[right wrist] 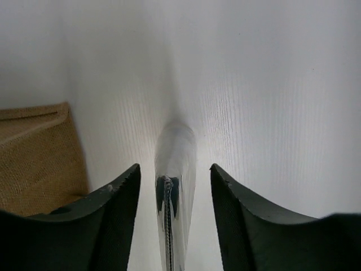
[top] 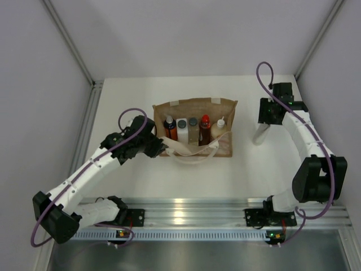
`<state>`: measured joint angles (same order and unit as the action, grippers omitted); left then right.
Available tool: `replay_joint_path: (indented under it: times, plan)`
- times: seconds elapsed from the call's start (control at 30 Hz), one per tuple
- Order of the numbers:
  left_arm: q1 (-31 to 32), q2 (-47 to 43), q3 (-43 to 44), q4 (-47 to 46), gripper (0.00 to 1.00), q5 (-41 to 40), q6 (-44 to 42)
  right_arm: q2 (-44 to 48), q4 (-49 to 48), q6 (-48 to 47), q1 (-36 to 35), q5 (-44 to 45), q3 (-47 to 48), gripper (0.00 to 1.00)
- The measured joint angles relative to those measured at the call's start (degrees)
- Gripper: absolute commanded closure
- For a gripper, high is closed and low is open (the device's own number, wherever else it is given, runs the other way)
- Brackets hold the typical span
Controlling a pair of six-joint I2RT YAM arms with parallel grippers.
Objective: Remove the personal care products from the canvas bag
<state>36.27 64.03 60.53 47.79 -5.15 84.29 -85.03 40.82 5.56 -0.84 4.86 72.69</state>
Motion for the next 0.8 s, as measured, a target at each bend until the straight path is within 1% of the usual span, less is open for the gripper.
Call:
replay_joint_path:
  times: [0.07, 0.27, 0.4, 0.5, 0.57, 0.6, 0.73, 0.8]
  plan:
    - [0.0, 0.0, 0.0, 0.0, 1.0, 0.02, -0.02, 0.44, -0.39, -0.2, 0.0, 0.02, -0.07, 0.4]
    - [0.0, 0.0, 0.0, 0.0, 1.0, 0.0, -0.02, 2.62, 0.55, 0.0, 0.0, 0.04, 1.62, 0.39]
    - [0.0, 0.0, 0.0, 0.0, 1.0, 0.0, -0.02, 3.39, 2.67, 1.16, -0.26, -0.94, 9.11, 0.38]
    - [0.0, -0.02, 0.0, 0.0, 1.0, 0.0, 0.0, 5.27, 2.99, 2.67, -1.66, -4.61, 14.95, 0.37]
    - [0.0, -0.02, 0.0, 0.0, 1.0, -0.02, 0.02, 6.6, 3.02, 3.72, -5.6, -6.56, 18.78, 0.37]
    - [0.0, -0.02, 0.0, 0.0, 1.0, -0.02, 0.04, 6.84, 2.97, 4.13, -8.7, -6.67, 20.59, 0.38]
    - [0.0, -0.02, 0.0, 0.0, 1.0, -0.02, 0.04, 4.92, 2.71, 6.4, -25.83, -6.75, 27.76, 0.4]
    - [0.0, -0.02, 0.0, 0.0, 1.0, -0.02, 0.04, 2.95, 2.54, 8.22, -32.02, -6.12, 29.81, 0.41]
